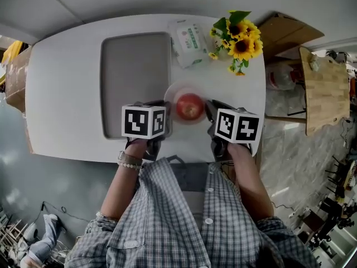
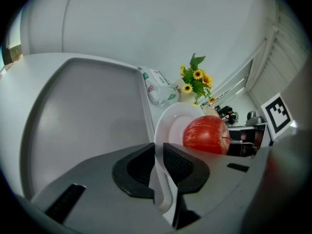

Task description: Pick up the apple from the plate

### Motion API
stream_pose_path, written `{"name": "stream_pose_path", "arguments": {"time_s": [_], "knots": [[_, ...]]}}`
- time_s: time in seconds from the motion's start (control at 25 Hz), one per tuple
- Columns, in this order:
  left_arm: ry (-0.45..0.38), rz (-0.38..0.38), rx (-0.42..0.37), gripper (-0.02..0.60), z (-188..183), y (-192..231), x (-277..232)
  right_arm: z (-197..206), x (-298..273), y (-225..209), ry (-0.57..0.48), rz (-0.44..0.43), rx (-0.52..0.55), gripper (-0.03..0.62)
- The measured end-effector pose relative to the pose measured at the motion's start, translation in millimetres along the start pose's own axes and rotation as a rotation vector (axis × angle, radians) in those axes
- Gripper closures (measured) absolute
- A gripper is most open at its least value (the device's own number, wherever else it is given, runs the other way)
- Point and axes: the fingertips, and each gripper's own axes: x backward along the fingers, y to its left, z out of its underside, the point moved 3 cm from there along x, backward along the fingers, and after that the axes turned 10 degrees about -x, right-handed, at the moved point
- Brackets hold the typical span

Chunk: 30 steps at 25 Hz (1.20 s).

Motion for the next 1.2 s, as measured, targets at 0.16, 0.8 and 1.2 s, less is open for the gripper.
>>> {"name": "stream_pose_path", "arguments": {"time_s": [0.16,0.8,1.2], "knots": [[0.025,0.015,-0.027,0.525,-3.6,-16.2,-13.2,-1.0,6.5,-20.6,-0.002,0.013,-0.023,0.523],[0.132,0.045,-0.08,0.528,-6.6,-56.9,-67.5,6.1,11.2,-89.6,0.043,0.045,-0.078,0.526],[0.187,0.049,-0.129,0.534,-12.5,-62.1,-82.9,11.1,-4.4,-112.8,0.068,0.064,-0.11,0.526]]}}
